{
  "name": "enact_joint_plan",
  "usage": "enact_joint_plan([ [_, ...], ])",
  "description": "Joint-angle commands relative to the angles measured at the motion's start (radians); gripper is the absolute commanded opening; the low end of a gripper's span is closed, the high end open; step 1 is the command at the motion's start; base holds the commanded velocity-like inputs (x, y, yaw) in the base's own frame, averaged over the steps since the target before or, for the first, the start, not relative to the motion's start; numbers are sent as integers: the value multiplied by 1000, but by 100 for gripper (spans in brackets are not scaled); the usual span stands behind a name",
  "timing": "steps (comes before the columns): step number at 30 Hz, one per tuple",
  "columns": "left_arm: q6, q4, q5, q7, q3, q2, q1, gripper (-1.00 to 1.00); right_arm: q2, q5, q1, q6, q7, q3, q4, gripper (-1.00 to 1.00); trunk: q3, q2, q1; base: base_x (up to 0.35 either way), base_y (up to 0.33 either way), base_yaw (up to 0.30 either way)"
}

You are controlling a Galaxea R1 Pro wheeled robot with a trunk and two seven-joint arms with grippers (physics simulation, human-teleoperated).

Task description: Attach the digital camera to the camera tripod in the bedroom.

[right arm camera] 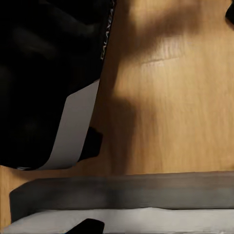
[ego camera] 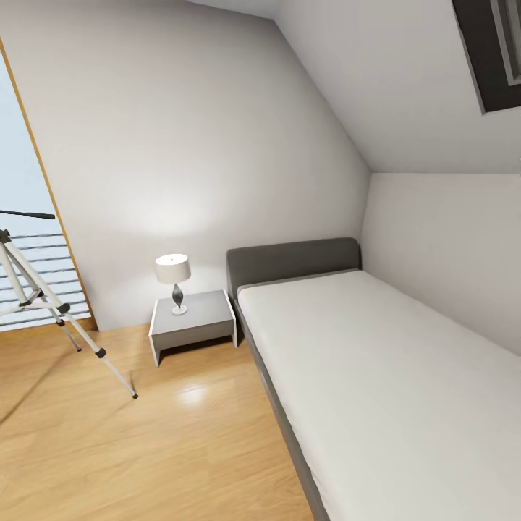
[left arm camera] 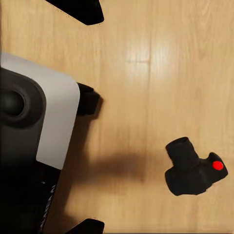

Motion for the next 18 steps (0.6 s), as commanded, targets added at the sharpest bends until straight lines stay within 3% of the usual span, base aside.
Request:
enact_joint_plan([
  [1, 51, -32, 14, 10, 4, 9, -8, 100, 11, 12, 0, 52, 8, 1, -57, 100, -1, -1, 0, 0, 0, 0],
  [4, 157, -110, 30, 41, 16, 27, -49, 100, 43, 16, -2, 169, 27, 1, -207, 100, -1, -1, 0, 0, 0, 0],
  [6, 232, -162, 43, 77, 31, 34, -108, 100, 68, 18, -10, 260, 51, 5, -346, 100, -1, -1, 0, 0, 0, 0],
  [7, 317, -206, 57, 129, 42, 30, -227, 100, 85, 19, -52, 386, 106, 50, -566, 100, -1, -1, 0, 0, 0, 0],
  [11, 361, -222, 61, 145, 46, 11, -311, 100, 87, 20, -94, 486, 144, 71, -725, 100, -1, -1, 0, 0, 0, 0],
  [13, 372, -227, 61, 150, 47, -11, -344, 100, 86, 20, -117, 531, 156, 72, -790, 100, -1, -1, 0, 0, 0, 0],
  [14, 379, -233, 59, 153, 47, -40, -369, 100, 83, 19, -145, 569, 166, 64, -832, 100, -1, -1, 0, 0, 0, 0],
  [18, 384, -256, 49, 161, 43, -113, -395, 100, 53, 16, -207, 611, 177, 15, -873, 100, -1, -1, 0, 0, 0, 0],
])
